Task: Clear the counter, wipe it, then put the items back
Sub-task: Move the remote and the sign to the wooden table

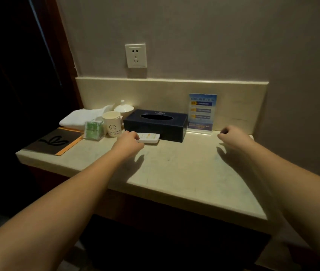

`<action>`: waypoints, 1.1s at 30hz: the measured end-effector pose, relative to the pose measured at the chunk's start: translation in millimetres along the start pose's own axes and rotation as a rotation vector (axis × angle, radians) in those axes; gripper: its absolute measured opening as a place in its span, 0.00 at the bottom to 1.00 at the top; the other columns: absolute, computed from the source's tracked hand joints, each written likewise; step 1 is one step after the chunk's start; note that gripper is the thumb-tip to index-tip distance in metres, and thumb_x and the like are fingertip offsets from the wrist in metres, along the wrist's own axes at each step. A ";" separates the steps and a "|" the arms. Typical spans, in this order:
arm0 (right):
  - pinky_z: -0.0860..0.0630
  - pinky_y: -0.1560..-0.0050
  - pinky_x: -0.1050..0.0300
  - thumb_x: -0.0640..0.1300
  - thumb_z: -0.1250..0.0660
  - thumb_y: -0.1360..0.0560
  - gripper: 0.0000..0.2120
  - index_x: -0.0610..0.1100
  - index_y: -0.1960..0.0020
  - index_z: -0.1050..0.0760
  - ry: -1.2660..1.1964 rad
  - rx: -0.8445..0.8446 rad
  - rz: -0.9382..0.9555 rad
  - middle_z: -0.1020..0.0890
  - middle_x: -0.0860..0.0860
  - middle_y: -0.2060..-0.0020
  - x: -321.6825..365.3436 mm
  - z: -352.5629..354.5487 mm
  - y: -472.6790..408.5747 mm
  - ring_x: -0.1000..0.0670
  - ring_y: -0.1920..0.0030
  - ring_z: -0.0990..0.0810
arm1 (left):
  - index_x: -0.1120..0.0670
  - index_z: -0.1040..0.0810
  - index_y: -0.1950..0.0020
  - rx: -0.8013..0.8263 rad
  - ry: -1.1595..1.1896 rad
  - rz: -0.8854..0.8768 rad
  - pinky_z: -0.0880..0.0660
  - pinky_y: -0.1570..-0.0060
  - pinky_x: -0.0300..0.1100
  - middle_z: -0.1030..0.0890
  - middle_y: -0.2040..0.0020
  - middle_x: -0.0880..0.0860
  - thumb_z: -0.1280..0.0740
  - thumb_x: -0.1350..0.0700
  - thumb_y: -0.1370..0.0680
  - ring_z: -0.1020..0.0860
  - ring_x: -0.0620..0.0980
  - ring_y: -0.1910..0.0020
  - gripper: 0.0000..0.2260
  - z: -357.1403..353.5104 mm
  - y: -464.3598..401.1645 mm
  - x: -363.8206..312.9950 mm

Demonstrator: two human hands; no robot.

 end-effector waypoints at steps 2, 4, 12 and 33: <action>0.23 0.51 0.48 0.49 0.36 0.24 0.12 0.45 0.44 0.27 -0.075 0.018 -0.037 0.20 0.46 0.51 -7.7 -9.3 -25.3 0.47 0.56 0.23 | 0.52 0.29 0.32 0.011 -0.129 -0.015 0.29 0.41 0.49 0.28 0.36 0.54 0.32 0.49 0.24 0.30 0.53 0.39 0.22 -6.8 -21.5 -0.6; 0.24 0.46 0.46 0.51 0.35 0.24 0.20 0.44 0.36 0.30 -0.152 0.015 -0.065 0.22 0.45 0.44 -11.9 -15.6 -45.2 0.45 0.49 0.23 | 0.50 0.32 0.30 0.036 -0.211 -0.055 0.33 0.38 0.51 0.29 0.34 0.53 0.31 0.46 0.26 0.32 0.54 0.37 0.26 -13.1 -40.3 -1.4; 0.27 0.54 0.52 0.54 0.32 0.25 0.19 0.46 0.38 0.29 -0.258 -0.005 0.010 0.22 0.50 0.47 -2.8 -34.3 -88.1 0.49 0.51 0.24 | 0.48 0.31 0.30 0.099 -0.362 -0.175 0.40 0.44 0.49 0.30 0.34 0.49 0.32 0.37 0.29 0.35 0.52 0.38 0.31 -30.0 -81.0 9.3; 0.30 0.57 0.54 0.50 0.35 0.22 0.10 0.49 0.44 0.23 -0.202 -0.020 0.058 0.20 0.52 0.52 5.2 -33.9 -62.2 0.50 0.56 0.24 | 0.48 0.28 0.33 0.294 -0.249 -0.168 0.32 0.61 0.35 0.24 0.45 0.45 0.27 0.39 0.31 0.27 0.43 0.51 0.29 -27.0 -66.0 17.7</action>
Point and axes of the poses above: each hand's wrist, its own y-axis away from the middle knuckle, its own z-axis out of the back of the hand, x = y × z, the point moved 8 cm from there along -y, towards the middle knuckle
